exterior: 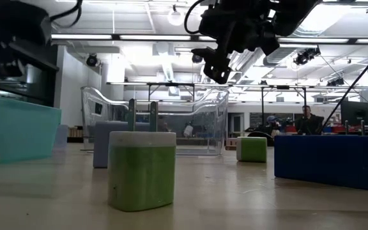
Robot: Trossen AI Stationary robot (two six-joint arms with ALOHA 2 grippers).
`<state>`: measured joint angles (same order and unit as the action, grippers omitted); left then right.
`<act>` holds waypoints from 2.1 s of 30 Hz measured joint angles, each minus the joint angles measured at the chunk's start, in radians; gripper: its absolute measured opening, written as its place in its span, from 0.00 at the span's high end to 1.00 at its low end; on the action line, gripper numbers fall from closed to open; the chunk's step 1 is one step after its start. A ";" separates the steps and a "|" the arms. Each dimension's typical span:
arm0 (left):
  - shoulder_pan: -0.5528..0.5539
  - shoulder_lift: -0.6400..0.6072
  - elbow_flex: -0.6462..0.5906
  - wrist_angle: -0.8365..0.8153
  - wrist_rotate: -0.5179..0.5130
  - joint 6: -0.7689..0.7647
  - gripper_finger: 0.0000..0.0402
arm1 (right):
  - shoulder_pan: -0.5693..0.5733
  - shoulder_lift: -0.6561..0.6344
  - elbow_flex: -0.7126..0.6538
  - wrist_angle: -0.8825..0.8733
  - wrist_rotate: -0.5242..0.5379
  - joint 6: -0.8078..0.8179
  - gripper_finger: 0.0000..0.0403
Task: Pick & Place Office items
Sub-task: Put the white digital clock into the green bin, then put the red digital clock into the green bin
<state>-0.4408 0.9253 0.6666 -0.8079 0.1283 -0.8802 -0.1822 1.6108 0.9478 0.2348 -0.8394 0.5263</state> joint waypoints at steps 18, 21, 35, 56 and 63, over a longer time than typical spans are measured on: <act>-0.141 0.126 0.000 0.001 -0.004 -0.123 0.81 | 0.000 0.000 -0.001 0.000 0.001 0.001 0.39; -0.141 0.126 0.000 0.001 -0.005 -0.131 0.78 | 0.000 0.000 -0.001 0.000 0.001 0.002 0.39; -0.140 0.126 0.000 0.000 -0.012 -0.111 0.69 | 0.000 0.000 -0.001 0.000 0.000 0.001 0.39; -0.021 0.078 0.010 0.066 -0.145 0.248 0.69 | -0.011 -0.007 -0.001 0.015 0.065 -0.033 0.39; 0.100 -0.013 0.018 0.079 -0.217 0.393 0.69 | -0.053 -0.055 -0.001 -0.064 0.076 -0.058 0.39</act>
<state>-0.3404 0.9124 0.6846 -0.7284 -0.0890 -0.4877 -0.2354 1.5557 0.9470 0.1707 -0.7630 0.4683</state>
